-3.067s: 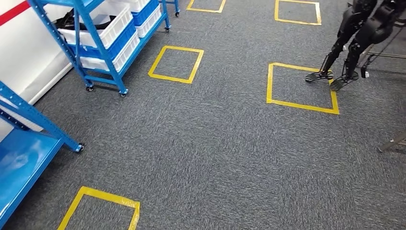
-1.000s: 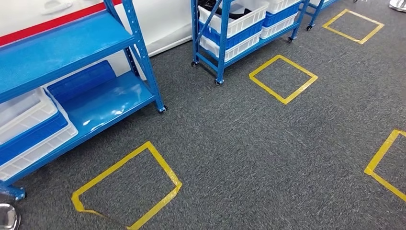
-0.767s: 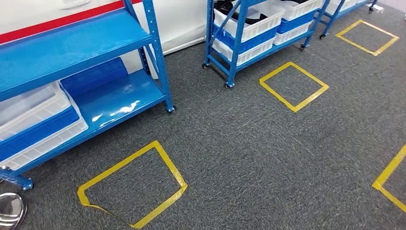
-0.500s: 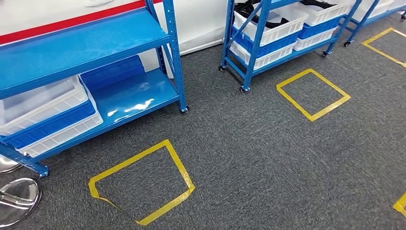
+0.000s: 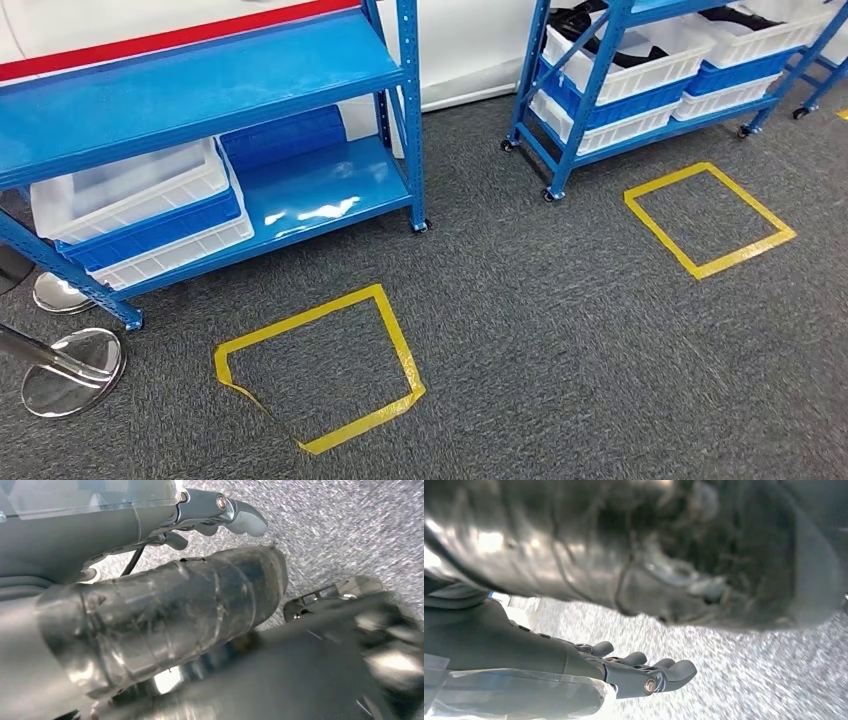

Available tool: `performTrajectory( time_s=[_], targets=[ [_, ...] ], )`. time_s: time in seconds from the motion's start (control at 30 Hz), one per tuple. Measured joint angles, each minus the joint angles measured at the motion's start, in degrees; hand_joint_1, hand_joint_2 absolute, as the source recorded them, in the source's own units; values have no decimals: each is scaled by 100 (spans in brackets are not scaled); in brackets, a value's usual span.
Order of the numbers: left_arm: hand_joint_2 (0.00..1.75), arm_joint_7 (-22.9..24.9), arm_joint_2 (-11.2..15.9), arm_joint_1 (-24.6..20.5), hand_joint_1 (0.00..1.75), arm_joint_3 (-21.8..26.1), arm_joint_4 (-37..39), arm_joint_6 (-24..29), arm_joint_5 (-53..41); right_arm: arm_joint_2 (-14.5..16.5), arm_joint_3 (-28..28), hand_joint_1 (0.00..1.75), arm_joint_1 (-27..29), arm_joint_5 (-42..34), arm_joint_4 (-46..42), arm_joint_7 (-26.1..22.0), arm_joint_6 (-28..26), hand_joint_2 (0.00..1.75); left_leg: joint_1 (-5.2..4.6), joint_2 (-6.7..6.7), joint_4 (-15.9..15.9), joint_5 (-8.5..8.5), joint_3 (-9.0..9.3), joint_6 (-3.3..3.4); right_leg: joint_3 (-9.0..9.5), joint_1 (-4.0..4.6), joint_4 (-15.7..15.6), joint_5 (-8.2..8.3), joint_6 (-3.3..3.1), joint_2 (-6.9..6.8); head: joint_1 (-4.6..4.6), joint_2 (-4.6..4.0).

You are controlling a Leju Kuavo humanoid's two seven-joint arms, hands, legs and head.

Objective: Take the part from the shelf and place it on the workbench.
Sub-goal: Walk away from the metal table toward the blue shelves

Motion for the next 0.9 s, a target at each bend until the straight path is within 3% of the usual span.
performTrajectory(
  time_s=[0.03,0.1,0.17,0.23,0.3,0.33,0.4,0.47,0.53,0.6,0.63,0.7,0.73,0.8,0.83,0.87,0.9],
  targets=[
    [0,0,-1,-9,0,-1,0,-1,-6,1,10,0,-5,1,-1,0,0,0,-28,32,-82,-12,34,29,16,5,-10,-14,31,-48,1,1],
    [0,1,0,0,0,-3,1,0,-12,6,27,0,-25,2,-4,1,0,0,-25,-86,-137,0,57,74,67,6,-45,-35,97,-120,2,1],
    [0,1,0,15,0,-4,2,0,-10,8,38,0,-37,5,-7,4,0,0,13,-198,-241,39,132,121,63,-6,55,-131,156,46,17,0],
    [0,-2,-3,1,0,-4,2,-2,-10,6,52,0,-30,12,-6,10,-2,0,34,-300,-298,59,182,168,-190,-20,569,-404,193,325,40,0],
    [0,-7,-6,-16,0,-5,1,-8,-8,4,63,0,-16,21,-5,16,-5,0,36,-425,-297,52,185,197,-556,-24,1210,-633,218,427,50,0],
    [0,-9,-7,-14,0,-5,1,-10,-7,1,66,0,-14,27,-4,18,-7,0,39,-499,-290,45,190,195,-653,-27,1341,-610,231,440,50,0],
    [0,-13,-7,-4,0,-6,1,-11,3,-9,67,0,-19,38,-4,22,-8,0,53,-654,-247,21,197,164,-541,-48,995,-255,253,483,53,0],
    [0,-16,-7,-5,0,-6,1,-10,10,-15,72,0,-13,47,-3,33,-7,0,62,-802,-147,-26,161,104,-277,-91,358,56,263,722,60,0],
    [0,-17,-6,-13,0,-6,2,-10,11,-16,87,0,-4,50,-2,45,-5,0,60,-925,-75,-46,90,40,-180,-115,90,84,235,924,65,0],
    [0,-17,-4,0,0,-7,2,-10,12,-14,105,0,-10,56,-3,52,-5,0,72,-1032,-79,-28,41,-22,-175,-105,73,75,166,865,60,1],
    [0,-17,-4,13,0,-8,2,-10,13,-15,110,0,-13,62,-2,55,-8,0,74,-992,-57,-38,24,-49,-152,-104,53,84,127,806,55,1],
    [0,-20,-2,19,0,-9,2,-16,16,-18,115,0,-4,93,-1,63,-19,0,67,-719,232,-196,-125,-104,-103,-114,5,102,55,670,10,1],
    [0,-23,-2,12,0,-9,1,-21,17,-22,120,0,0,116,0,66,-27,0,67,-542,541,-346,-278,-129,-89,-103,-5,100,33,603,-15,0],
    [0,-30,-2,-8,0,-10,1,-35,19,-23,142,0,6,158,0,68,-44,0,85,-387,1231,-609,-651,-163,-80,-79,-7,82,7,467,-40,0],
    [0,-32,-2,-9,0,-10,1,-38,20,-23,157,0,5,171,0,68,-56,0,91,-366,1417,-628,-761,-167,-71,-73,-6,70,2,412,-44,0],
    [0,-33,-2,-2,0,-10,1,-41,21,-23,173,0,1,177,-1,69,-71,0,95,-358,1395,-541,-762,-162,-58,-68,-6,57,3,371,-44,0],
    [0,-33,-2,7,0,-10,2,-41,23,-23,188,0,-5,180,-1,69,-85,0,95,-353,1170,-370,-655,-146,-38,-65,-6,43,6,342,-46,0]
  ],
)
